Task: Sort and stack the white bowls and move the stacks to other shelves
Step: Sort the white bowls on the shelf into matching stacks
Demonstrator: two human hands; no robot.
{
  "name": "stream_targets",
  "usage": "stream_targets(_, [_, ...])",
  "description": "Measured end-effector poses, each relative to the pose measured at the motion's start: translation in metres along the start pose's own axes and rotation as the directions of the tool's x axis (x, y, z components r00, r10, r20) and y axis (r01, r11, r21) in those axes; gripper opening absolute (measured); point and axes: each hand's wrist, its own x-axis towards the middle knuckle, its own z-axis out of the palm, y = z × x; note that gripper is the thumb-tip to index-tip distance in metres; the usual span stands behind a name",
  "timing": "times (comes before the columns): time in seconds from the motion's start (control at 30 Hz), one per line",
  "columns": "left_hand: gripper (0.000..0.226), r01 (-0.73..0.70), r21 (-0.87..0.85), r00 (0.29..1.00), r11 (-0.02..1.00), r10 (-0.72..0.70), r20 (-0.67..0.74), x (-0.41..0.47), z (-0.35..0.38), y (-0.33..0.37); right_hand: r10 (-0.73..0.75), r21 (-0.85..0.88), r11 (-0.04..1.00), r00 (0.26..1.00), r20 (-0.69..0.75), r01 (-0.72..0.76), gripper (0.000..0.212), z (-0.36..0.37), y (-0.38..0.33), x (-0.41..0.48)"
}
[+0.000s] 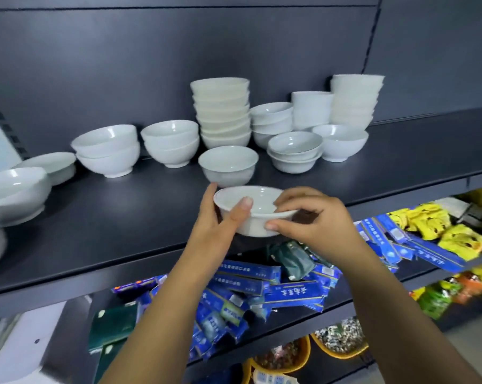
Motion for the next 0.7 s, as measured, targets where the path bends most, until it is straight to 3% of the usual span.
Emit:
stream_targets(0.07, [0.116, -0.071, -0.080, 0.997, 0.994, 0.073, 0.017, 0.015, 0.025, 0.007, -0.018, 0.096, 0.995, 0.999, -0.031, 0.020, 0.031, -0.025, 0.007, 0.008])
stream_targets(0.1, [0.108, -0.106, -0.113, 0.994, 0.988, 0.107, -0.002, 0.024, 0.042, 0.011, -0.017, 0.165, 0.986, 0.999, -0.046, 0.024, 0.035, -0.039, 0.014, 0.015])
stream_targets(0.2, [0.063, -0.245, -0.161, 0.968, 0.956, 0.233, -0.089, 0.057, 0.090, 0.018, 0.005, 0.304, 0.953, 1.000, -0.030, 0.004, 0.075, -0.082, 0.037, 0.044])
stream_targets(0.23, [0.063, -0.291, -0.166, 0.955, 0.942, 0.275, -0.112, 0.069, 0.101, 0.019, 0.029, 0.312, 0.950, 1.000, 0.006, -0.030, 0.083, -0.095, 0.043, 0.054])
stream_targets(0.33, [0.077, -0.371, -0.121, 0.921, 0.921, 0.349, -0.172, 0.104, 0.133, 0.022, 0.096, 0.342, 0.931, 0.989, 0.115, -0.130, 0.076, -0.132, 0.065, 0.083])
stream_targets(0.43, [0.079, -0.399, -0.017, 0.906, 0.917, 0.391, -0.164, 0.131, 0.149, 0.024, 0.140, 0.250, 0.951, 0.973, 0.182, -0.184, 0.090, -0.157, 0.085, 0.109])
stream_targets(0.5, [0.087, -0.400, 0.063, 0.900, 0.914, 0.405, -0.161, 0.146, 0.151, 0.021, 0.175, 0.080, 0.976, 0.948, 0.267, -0.203, 0.103, -0.167, 0.093, 0.130])
stream_targets(0.57, [0.087, -0.379, 0.145, 0.902, 0.914, 0.400, -0.162, 0.158, 0.147, 0.018, 0.149, -0.078, 0.988, 0.920, 0.363, -0.129, 0.086, -0.172, 0.098, 0.156])
stream_targets(0.63, [0.083, -0.323, 0.209, 0.913, 0.923, 0.363, -0.189, 0.167, 0.143, 0.012, 0.103, -0.126, 0.991, 0.877, 0.469, -0.049, 0.061, -0.172, 0.101, 0.180])
stream_targets(0.7, [0.086, -0.282, 0.240, 0.919, 0.929, 0.334, -0.212, 0.173, 0.137, 0.004, 0.093, -0.125, 0.992, 0.828, 0.553, -0.028, 0.059, -0.166, 0.110, 0.199])
